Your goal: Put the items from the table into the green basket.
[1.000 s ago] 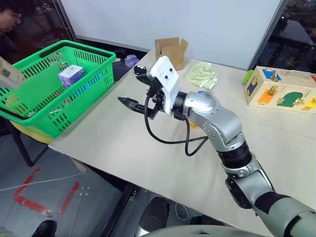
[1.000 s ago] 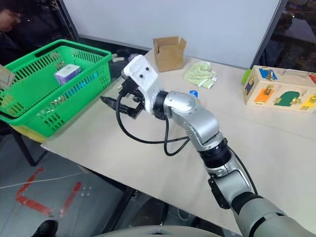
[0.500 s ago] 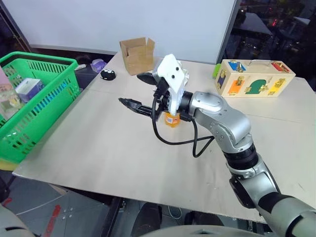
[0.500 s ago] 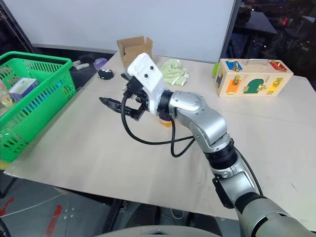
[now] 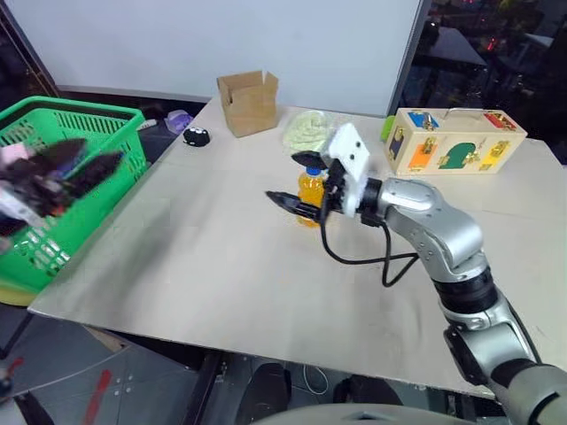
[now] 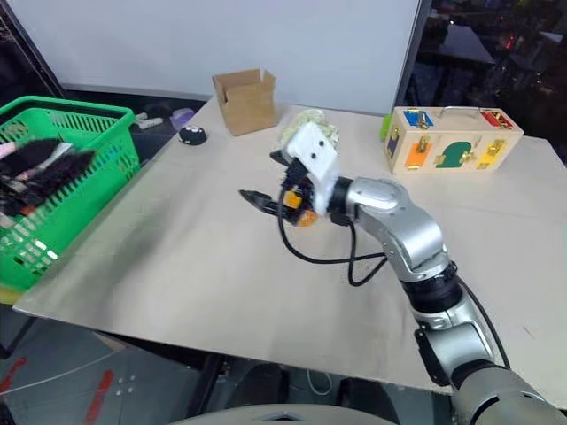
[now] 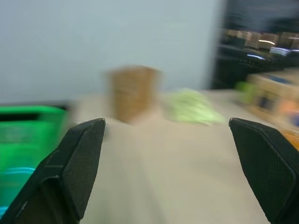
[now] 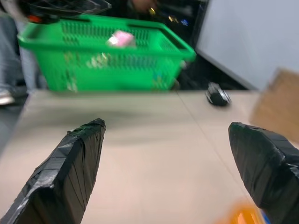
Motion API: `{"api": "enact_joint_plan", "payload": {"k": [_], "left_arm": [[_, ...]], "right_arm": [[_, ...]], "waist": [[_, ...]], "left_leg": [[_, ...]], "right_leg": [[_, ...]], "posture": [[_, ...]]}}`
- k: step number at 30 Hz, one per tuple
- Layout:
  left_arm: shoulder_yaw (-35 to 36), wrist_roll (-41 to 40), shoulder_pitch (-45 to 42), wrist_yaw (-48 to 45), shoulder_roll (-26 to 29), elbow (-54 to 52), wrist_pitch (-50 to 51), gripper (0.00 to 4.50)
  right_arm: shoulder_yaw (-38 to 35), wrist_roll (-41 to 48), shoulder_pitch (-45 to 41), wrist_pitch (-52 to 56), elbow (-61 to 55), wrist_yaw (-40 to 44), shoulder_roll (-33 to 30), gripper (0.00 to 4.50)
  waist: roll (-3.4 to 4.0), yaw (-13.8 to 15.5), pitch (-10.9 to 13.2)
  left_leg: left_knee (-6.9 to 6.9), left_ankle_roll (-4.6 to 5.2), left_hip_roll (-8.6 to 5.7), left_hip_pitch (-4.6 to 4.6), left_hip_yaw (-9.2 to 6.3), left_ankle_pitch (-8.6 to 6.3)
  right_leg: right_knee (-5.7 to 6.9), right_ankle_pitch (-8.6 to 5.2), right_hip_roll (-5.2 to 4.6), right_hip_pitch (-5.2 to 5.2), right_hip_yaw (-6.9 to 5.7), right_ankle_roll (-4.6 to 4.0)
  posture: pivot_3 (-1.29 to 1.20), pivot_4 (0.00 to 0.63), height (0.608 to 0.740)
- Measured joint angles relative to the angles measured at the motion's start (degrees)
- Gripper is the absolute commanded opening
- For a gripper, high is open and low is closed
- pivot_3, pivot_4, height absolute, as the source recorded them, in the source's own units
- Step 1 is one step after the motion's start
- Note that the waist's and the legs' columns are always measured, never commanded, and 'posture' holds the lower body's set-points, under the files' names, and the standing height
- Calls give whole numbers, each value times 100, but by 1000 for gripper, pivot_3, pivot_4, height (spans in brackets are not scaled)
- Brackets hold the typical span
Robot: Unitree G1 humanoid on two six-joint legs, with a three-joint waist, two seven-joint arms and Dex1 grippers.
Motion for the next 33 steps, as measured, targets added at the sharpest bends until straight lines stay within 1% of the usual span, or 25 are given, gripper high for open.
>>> {"api": "enact_joint_plan", "payload": {"k": [2, 5, 7, 8, 9, 10, 12, 13, 17, 23, 29, 33], "left_arm": [[-528, 190, 102, 198, -285, -593, -43, 4442], [-1446, 658, 15, 592, -766, -951, -155, 4442], [-2088, 1041, -270, 732, -1124, -877, -300, 4442], [-2514, 1294, -475, 758, -1347, -730, -416, 4442], [-2797, 1452, -614, 753, -1460, -579, -469, 4442], [-2914, 1535, -666, 755, -1507, -490, -499, 4442], [-3292, 1818, -1091, 739, -1721, -44, -588, 4442], [-3402, 1913, -1217, 712, -1753, 104, -652, 4442], [-3808, 2268, -1737, 515, -2031, 727, -857, 4442], [-4067, 2585, -1867, 371, -2269, 1144, -968, 4442], [-4097, 2928, -2097, 394, -2425, 1570, -1184, 4442], [-4096, 3121, -2193, 409, -2512, 1807, -1382, 4442]], "right_arm": [[-103, -40, 234, 0, -195, 9, -315, 4500], [-183, -78, 675, 11, -494, 16, -796, 4500], [-378, -42, 1156, 57, -818, 33, -1147, 4500], [-521, -27, 1480, 121, -1032, 62, -1435, 4500], [-638, -16, 1669, 140, -1162, 62, -1571, 4500], [-684, -8, 1726, 150, -1211, 62, -1618, 4500], [-917, 45, 2029, 177, -1508, 41, -1799, 4500], [-984, 61, 2120, 197, -1611, 25, -1830, 4500], [-1171, 81, 2572, 317, -1938, -113, -1979, 4500], [-1287, 115, 2927, 489, -2331, -394, -1979, 4500], [-1356, 221, 3111, 515, -2550, -520, -1970, 4500], [-1426, 290, 3275, 513, -2577, -503, -1991, 4500]], "waist": [[22, 5, -8], [70, 2, -22], [82, 3, -27], [86, -7, -27], [87, -66, -27], [87, -126, -27], [87, -274, -28], [87, -348, -28], [92, -688, -31], [92, -1038, -31], [91, -1208, -32], [91, -1264, -32]], "left_leg": [[-1, 1, -1, 13, 0, 1], [0, 6, -2, 25, 13, 4], [9, 10, 0, 28, 4, 6], [11, 11, -1, 30, 7, 6], [13, 11, -3, 32, 14, 5], [13, 11, -3, 36, 18, 5], [13, 12, 2, 52, 28, 5], [13, 12, 5, 57, 32, 5], [12, 14, 8, 68, 50, 4], [12, 14, 12, 67, 48, 3], [13, 14, 11, 68, 48, 3], [13, 14, 12, 67, 46, 3]], "right_leg": [[0, -1, 5, 13, 0, -1], [-1, -1, 16, 22, 8, 1], [-4, -2, 41, 28, 16, 1], [-6, -2, 57, 30, 23, 2], [-6, -2, 83, 30, 37, 3], [-3, -2, 86, 30, 44, 3], [-2, -2, 96, 36, 58, 3], [-3, -2, 110, 38, 64, 3], [-3, -1, 116, 40, 87, 6], [-3, -1, 115, 39, 87, 9], [-3, -1, 113, 40, 89, 13], [-4, -2, 112, 41, 88, 14]], "posture": [[108, 0, 740], [40, 0, 740], [-3, 0, 740], [-18, 0, 740], [-46, 0, 740], [-59, 0, 740], [-110, 0, 740], [-121, 0, 740], [-178, 0, 740], [-228, 0, 740], [-244, 0, 740], [-248, 0, 740]]}}
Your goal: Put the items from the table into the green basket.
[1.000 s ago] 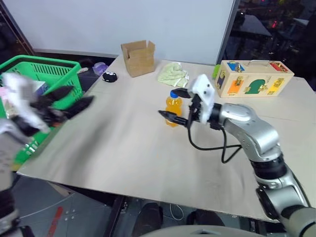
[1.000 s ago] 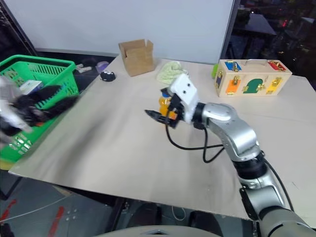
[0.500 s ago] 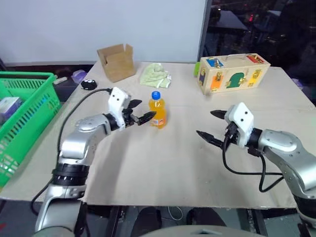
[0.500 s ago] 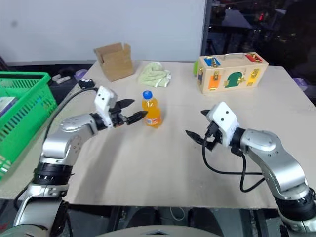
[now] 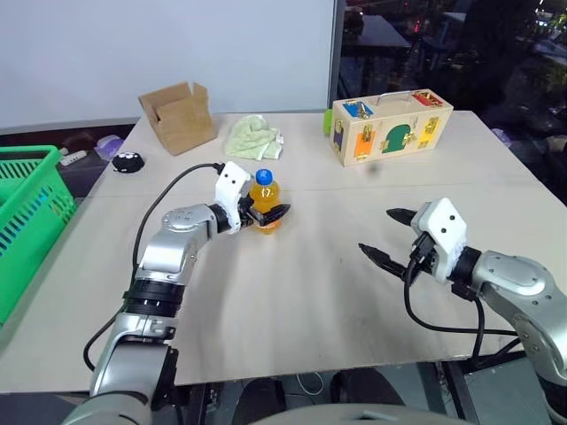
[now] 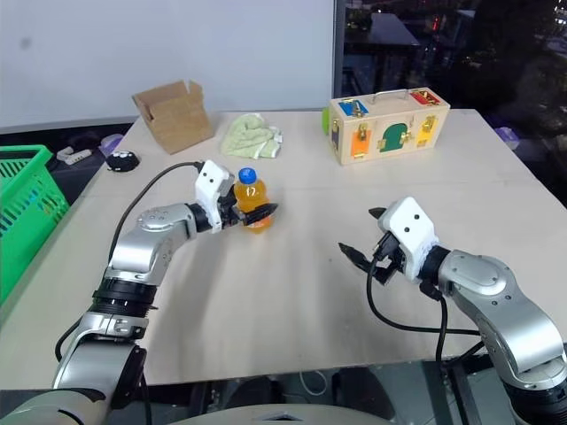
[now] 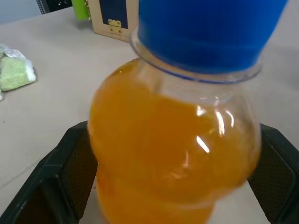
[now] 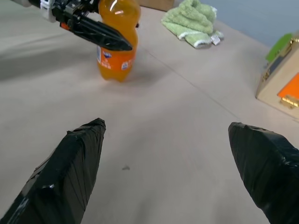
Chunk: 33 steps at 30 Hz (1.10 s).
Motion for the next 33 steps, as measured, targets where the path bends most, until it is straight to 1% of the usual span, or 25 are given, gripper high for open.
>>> {"api": "enact_joint_plan", "payload": {"k": [7, 8, 9, 10, 11, 16, 19, 20, 25, 27, 29, 32, 33], "left_arm": [[6, 253, -23, 62, -48, 343, -166, 4442], [7, 268, -14, 63, -55, 347, -166, 3935], [18, 291, -13, 74, -55, 347, -171, 3716], [26, 297, -12, 81, -57, 347, -173, 3245], [42, 297, -6, 98, -74, 346, -174, 3033], [179, 260, 103, 126, -111, 266, -167, 3012], [427, -58, 386, 88, -156, -84, 5, 3012], [571, -285, 511, 76, -176, -307, 170, 3012], [1312, -1006, 678, 207, -44, -1157, 800, 3012], [1784, -1341, 697, 434, 52, -1447, 1105, 3012], [2323, -1647, 692, 738, 190, -1672, 1390, 3012], [3129, -1970, 800, 1070, 546, -1834, 1703, 3012], [3566, -2104, 944, 1171, 775, -1916, 1816, 3012]], "right_arm": [[-30, 174, 26, -30, -89, 52, -26, 4500], [-30, 194, 26, -37, -89, 68, -29, 4500], [-30, 219, 26, -51, -89, 90, -29, 4500], [-30, 243, 25, -62, -89, 113, -29, 4500], [-30, 271, 25, -69, -89, 126, -29, 4500], [-15, 353, -49, -162, -87, 153, -25, 4500], [55, 381, -195, -236, -61, 196, 17, 4500], [99, 403, -290, -292, -32, 232, 81, 4500], [343, 548, -681, -468, 197, 418, 305, 4500], [515, 580, -984, -537, 369, 515, 470, 4500], [685, 596, -1238, -625, 531, 616, 565, 4500], [927, 591, -1613, -752, 875, 808, 749, 4500], [1033, 588, -1793, -849, 1057, 921, 846, 4500]], "waist": [[0, -19, 0], [0, -19, 0], [0, -19, 0], [1, -18, 0], [0, -14, 0], [1, -10, 0], [0, -8, 0], [-1, -3, 1], [-1, 44, 1], [-2, 57, 2], [-2, 170, 2], [-3, 315, 3], [-4, 398, 3]], "left_leg": [[0, 0, 2, 0, 0, 0], [0, 0, 3, 0, 0, 0], [0, 0, 3, 1, 0, 0], [0, 0, 3, 1, 0, 0], [0, 0, 4, 0, -1, 0], [0, 0, 5, 1, 1, 0], [-2, 0, 9, 0, -1, 0], [-2, 0, 12, -1, -3, 0], [-1, 0, 10, 0, -6, 0], [-1, 0, 9, 2, -13, 0], [-3, 0, 8, 3, -17, 0], [-6, -1, 8, 4, -18, 0], [-11, -1, 9, 3, -18, 0]], "right_leg": [[0, -1, 0, 0, 0, 3], [0, -1, 0, 0, 0, 3], [0, -1, -1, 0, 0, 2], [0, -1, 0, 0, 0, 2], [0, -1, 0, 0, 0, 2], [0, -1, -2, 0, 1, 2], [0, 0, -6, -1, 1, 1], [0, 0, -22, -1, 1, 1], [1, 0, -22, 0, -2, 1], [2, 0, -21, 0, 0, 1], [3, 1, -17, 0, -1, 0], [3, 1, -9, -2, -1, -2], [1, 1, -9, -3, -2, -4]], "posture": [[-240, 0, 740], [-240, 0, 740], [-230, 0, 740], [-230, 0, 740], [-230, 0, 740], [-188, 0, 740], [-181, 0, 740], [-181, 0, 740], [-58, 0, 740], [-15, 0, 740], [40, 0, 740], [96, 0, 740], [111, 0, 740]]}}
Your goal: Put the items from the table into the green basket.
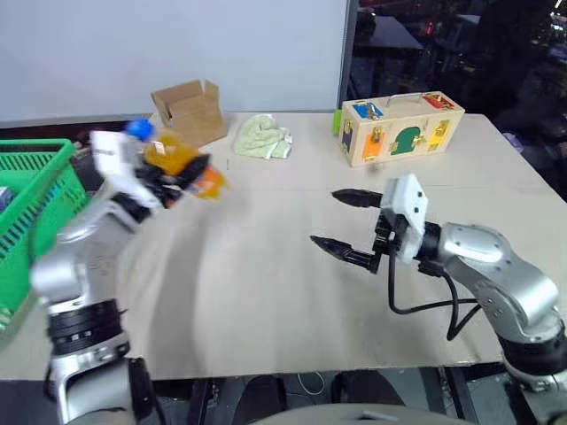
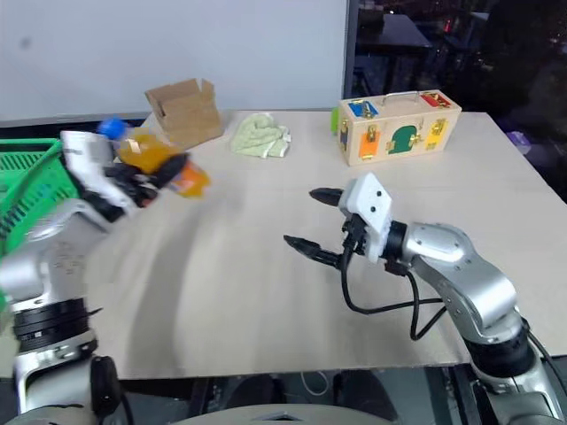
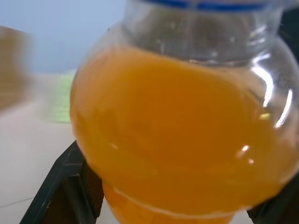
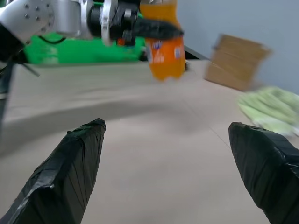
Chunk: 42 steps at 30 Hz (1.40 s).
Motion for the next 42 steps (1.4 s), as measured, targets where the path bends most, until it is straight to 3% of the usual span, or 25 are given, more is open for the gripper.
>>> {"api": "enact_joint_plan", "payload": {"k": [6, 10, 14, 19, 22, 26, 33, 42], "left_arm": [[1321, -306, 319, 456, 563, -5, 296, 3012], [2092, -181, 597, 661, 1065, 473, 247, 3012], [2284, 75, 689, 578, 1572, 1163, 41, 3012], [1871, 417, 379, 85, 2279, 2405, -422, 3012], [1107, 804, -476, -417, 2922, 3976, -1075, 3012], [348, 1353, -1606, -673, 3379, 5676, -1918, 3012], [-389, 1985, -2604, -831, 3425, 7560, -2756, 3012], [-632, 2281, -2762, -924, 3290, 7986, -3232, 3012]], "right_arm": [[317, 0, -545, -392, 632, 494, 400, 4500], [458, 32, -1022, -705, 1124, 889, 769, 4500], [476, 28, -1217, -852, 1414, 1019, 967, 4500], [509, -7, -1372, -909, 1562, 1017, 1184, 4500], [514, -24, -1444, -890, 1564, 908, 1297, 4500], [505, -36, -1462, -865, 1559, 820, 1282, 4500], [497, -43, -1449, -771, 1482, 648, 1202, 4500], [407, 101, -1469, -538, 1281, 459, 1200, 4500]], "waist": [[-14, 583, -5], [-28, 817, -9], [-34, 1105, -13], [-46, 1380, -21], [-52, 1460, -25], [-53, 1475, -26], [-82, 1412, -44], [-87, 1146, -47]], "left_leg": [[-1, 0, -3, -4, 3, 0], [1, -1, -1, -1, 0, 0], [-2, -4, 1, -6, -22, -2], [-8, -31, -1, -17, -30, -18], [-11, -33, -1, -29, -34, -19], [-11, -24, -6, -41, -25, -15], [8, -2, -3, -113, -29, -3], [20, -1, 1, -100, -44, -2]], "right_leg": [[-4, 0, -16, -2, -9, -1], [-5, -1, -25, 1, -15, -2], [-12, -3, -30, 2, -41, -8], [-36, -4, -49, 2, -73, -11], [-46, -5, -55, 1, -109, -13], [-63, -2, -54, -1, -116, -8], [-59, 1, -23, -40, -148, -8], [-25, 0, -41, -40, -134, -9]], "posture": [[248, 0, 740], [299, 0, 740], [320, 0, 740], [310, 0, 740], [295, 0, 740], [264, 0, 740], [212, 0, 740], [157, 0, 740]]}}
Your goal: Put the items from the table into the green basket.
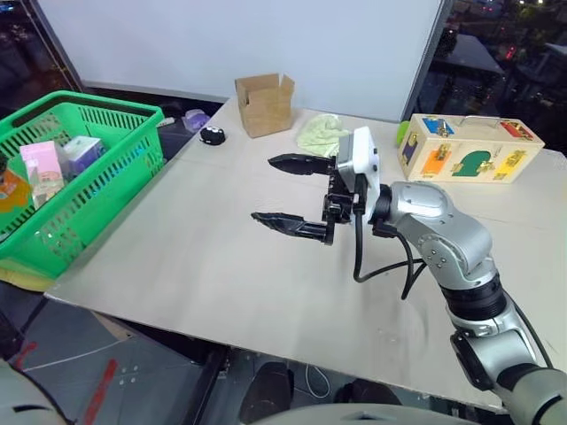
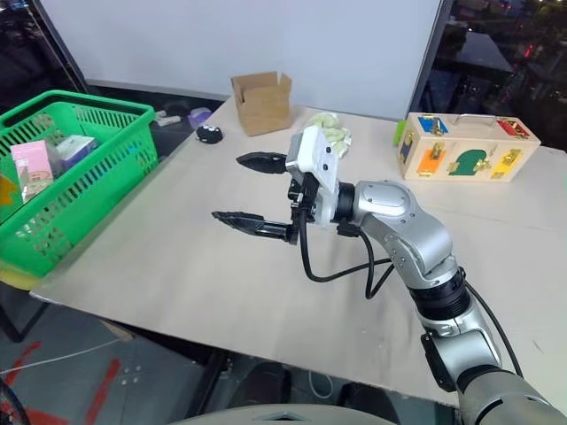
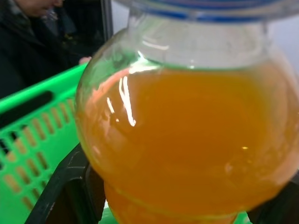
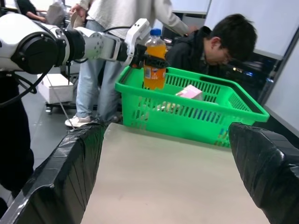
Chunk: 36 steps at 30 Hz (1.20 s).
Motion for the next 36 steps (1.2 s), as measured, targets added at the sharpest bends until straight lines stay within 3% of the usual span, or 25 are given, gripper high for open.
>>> {"api": "enact_joint_plan", "payload": {"k": [12, 28, 29, 30, 36], "left_arm": [[136, -8, 630, -39, -17, 92, -78, 3012], [242, -99, 1017, -72, -131, 91, -185, 3012], [242, -104, 1018, -75, -131, 91, -188, 4040], [247, -115, 1017, -108, -131, 90, -189, 4355], [286, -164, 1016, -201, -104, -51, -326, 4446]], "right_arm": [[-75, 109, 93, 18, -60, -145, 100, 4500], [1, -56, 254, -9, -60, -72, -166, 4500], [9, -70, 266, -10, -60, -68, -162, 4500], [16, -73, 266, -10, -60, -65, -158, 4500], [25, -74, 265, -10, -60, -71, -152, 4500]], "waist": [[-1, -390, 0], [-2, -421, -1], [-2, -421, -1], [-1, -421, -1], [0, -424, 0]], "left_leg": [[0, 0, 2, 9, 3, 1], [1, -1, -1, 10, 5, 1], [1, -1, -1, 9, 4, 1], [1, -1, -1, 10, 3, 1], [1, -1, -1, 16, 7, 1]], "right_leg": [[22, 0, -3, -4, 18, 0], [23, 0, -10, -4, 20, 0], [24, 0, -9, -4, 20, 0], [24, 0, -9, -4, 20, 0], [29, 0, -9, -3, 21, 0]], "posture": [[142, 0, 740], [143, 0, 740], [141, 0, 740], [138, 0, 740], [127, 0, 740]]}}
